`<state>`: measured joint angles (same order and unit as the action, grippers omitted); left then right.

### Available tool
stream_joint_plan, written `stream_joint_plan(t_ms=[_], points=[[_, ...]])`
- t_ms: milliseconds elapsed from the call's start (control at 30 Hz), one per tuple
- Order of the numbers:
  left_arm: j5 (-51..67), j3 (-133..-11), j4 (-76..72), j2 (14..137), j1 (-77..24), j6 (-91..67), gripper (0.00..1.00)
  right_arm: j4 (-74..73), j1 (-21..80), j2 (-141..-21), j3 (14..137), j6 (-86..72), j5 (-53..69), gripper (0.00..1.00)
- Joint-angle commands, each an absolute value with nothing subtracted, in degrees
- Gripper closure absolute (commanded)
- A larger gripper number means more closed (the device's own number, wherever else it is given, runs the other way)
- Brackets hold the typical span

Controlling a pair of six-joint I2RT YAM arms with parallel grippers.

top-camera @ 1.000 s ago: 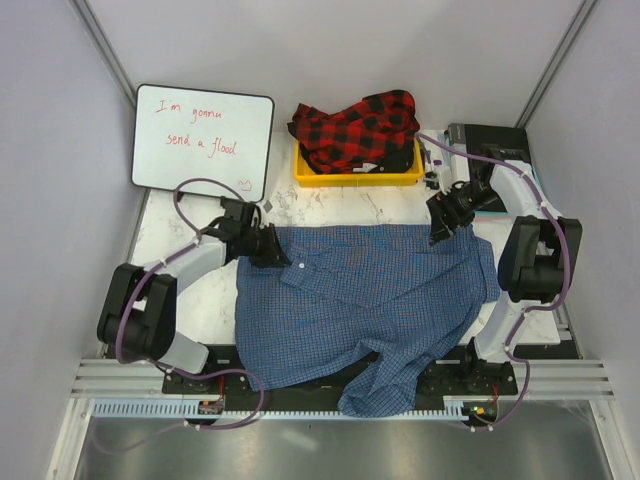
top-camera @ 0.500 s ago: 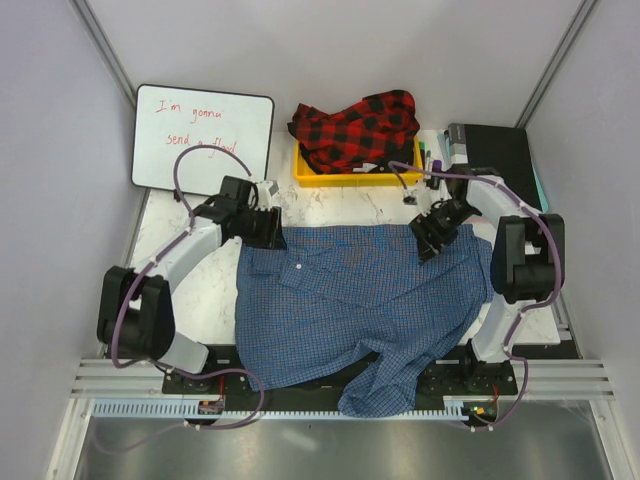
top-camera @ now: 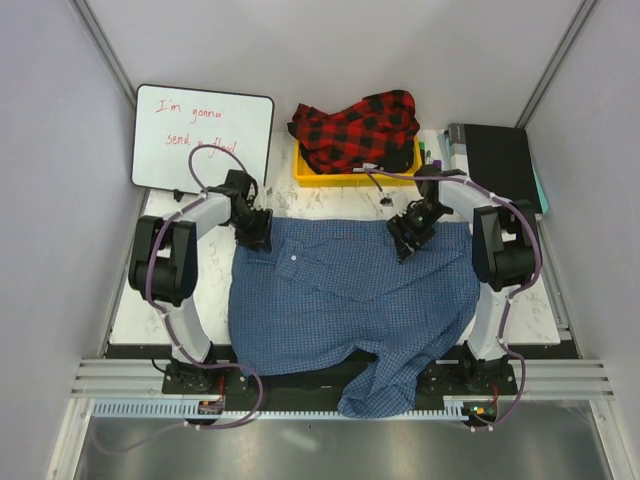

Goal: Fold and stack the long sleeve shirts
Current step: Fold the shirt

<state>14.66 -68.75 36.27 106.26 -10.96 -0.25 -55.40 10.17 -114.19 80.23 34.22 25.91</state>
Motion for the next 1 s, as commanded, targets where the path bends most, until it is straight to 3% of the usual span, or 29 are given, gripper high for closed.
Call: stream_joint_plan(t_ms=[0, 367, 700, 833, 967], points=[[12.0, -74.0, 34.2, 111.4, -8.5, 4.5, 0.51, -48.0, 11.4, -121.5, 85.3, 31.4, 22.9, 0.26], [17.4, -78.7, 32.8, 112.7, -7.8, 4.9, 0.49, -48.4, 11.4, -126.9, 99.1, 29.1, 20.7, 0.24], [41.0, -62.7, 33.9, 81.2, -11.5, 17.8, 0.34, -62.7, 7.0, -95.7, 86.4, 41.6, 26.5, 0.12], [39.8, -55.5, 32.3, 67.7, -28.9, 22.1, 0.32, -72.3, 0.5, -92.5, 82.7, 49.4, 30.0, 0.17], [32.3, -51.2, 23.6, 63.0, -56.7, 22.0, 0.34, -81.6, -6.3, -87.0, 76.8, 61.1, 32.3, 0.24]])
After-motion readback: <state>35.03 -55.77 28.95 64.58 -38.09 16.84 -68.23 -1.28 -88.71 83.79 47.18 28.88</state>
